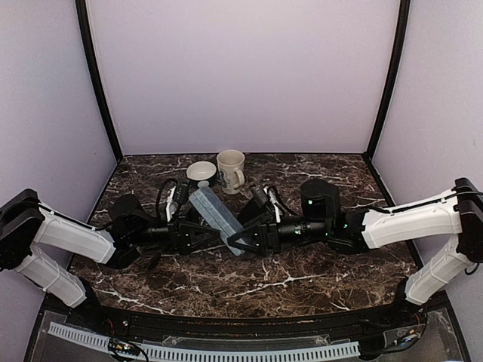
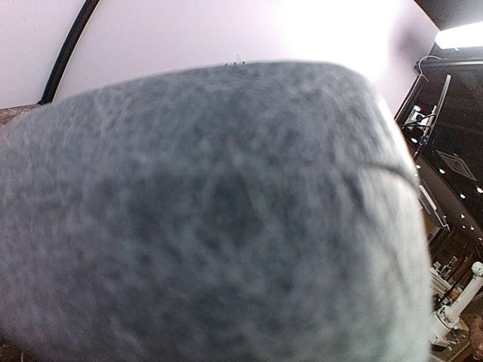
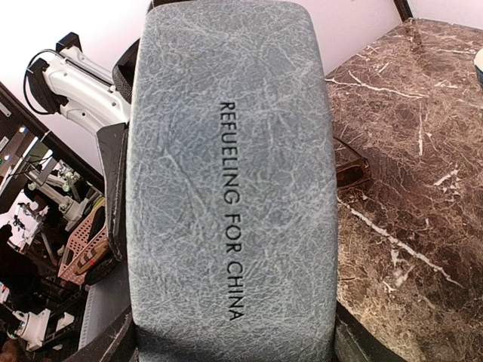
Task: Organize the sunglasses
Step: Pass from the right arm to the left
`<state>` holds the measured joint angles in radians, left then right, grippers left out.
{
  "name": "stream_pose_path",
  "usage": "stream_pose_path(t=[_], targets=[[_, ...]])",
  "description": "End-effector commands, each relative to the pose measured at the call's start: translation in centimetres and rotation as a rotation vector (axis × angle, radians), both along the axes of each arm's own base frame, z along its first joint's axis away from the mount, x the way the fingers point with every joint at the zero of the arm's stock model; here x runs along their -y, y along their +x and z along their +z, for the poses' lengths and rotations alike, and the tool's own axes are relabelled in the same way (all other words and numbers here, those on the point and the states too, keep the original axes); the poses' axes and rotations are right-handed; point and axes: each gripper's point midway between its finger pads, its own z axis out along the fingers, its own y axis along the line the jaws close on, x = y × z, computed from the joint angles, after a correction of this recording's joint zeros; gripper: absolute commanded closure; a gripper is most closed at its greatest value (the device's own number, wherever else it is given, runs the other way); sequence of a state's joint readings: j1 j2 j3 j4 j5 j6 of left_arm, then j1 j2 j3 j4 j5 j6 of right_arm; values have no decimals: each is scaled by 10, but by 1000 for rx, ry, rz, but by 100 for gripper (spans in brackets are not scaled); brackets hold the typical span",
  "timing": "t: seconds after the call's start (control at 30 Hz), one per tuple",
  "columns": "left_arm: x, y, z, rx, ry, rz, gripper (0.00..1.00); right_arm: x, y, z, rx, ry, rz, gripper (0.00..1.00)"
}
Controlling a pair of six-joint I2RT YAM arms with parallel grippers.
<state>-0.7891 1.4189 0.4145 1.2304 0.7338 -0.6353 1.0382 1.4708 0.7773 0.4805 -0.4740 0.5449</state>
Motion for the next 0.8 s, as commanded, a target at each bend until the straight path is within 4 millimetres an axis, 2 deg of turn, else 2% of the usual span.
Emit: stream_pose_path(t=[0.0, 0.63, 0.67, 0.7, 0.77], targets=[[-3, -9, 31, 99, -80, -25, 11, 0, 9, 1, 15, 29, -29, 82], [-3, 4, 25, 102, -61, 46, 5, -2, 7, 14, 56, 100, -22, 82], [-2, 5, 24, 103, -56, 50, 4, 0, -31, 17, -72, 117, 181, 87], [-3, 5, 24, 108, -60, 56, 4, 2, -41, 20, -153, 117, 228, 89], [-6, 6, 25, 112, -73, 71, 4, 3, -42, 21, -164, 122, 228, 89]])
